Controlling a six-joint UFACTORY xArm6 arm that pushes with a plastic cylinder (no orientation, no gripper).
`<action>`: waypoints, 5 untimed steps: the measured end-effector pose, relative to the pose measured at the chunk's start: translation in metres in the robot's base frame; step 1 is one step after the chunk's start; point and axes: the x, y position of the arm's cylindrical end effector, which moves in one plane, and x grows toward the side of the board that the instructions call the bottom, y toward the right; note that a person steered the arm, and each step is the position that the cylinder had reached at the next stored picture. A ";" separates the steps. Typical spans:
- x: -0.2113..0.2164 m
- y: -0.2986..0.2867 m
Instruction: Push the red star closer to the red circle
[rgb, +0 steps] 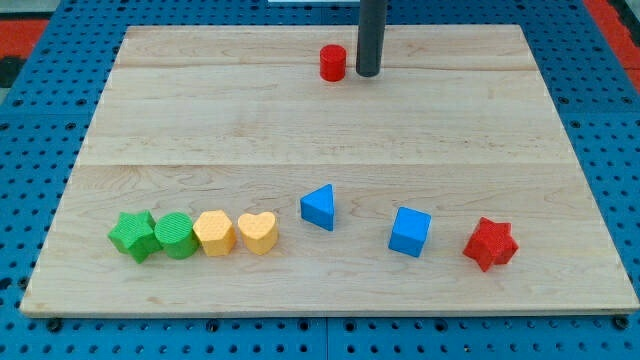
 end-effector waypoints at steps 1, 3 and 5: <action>-0.004 -0.035; -0.008 -0.021; 0.121 0.105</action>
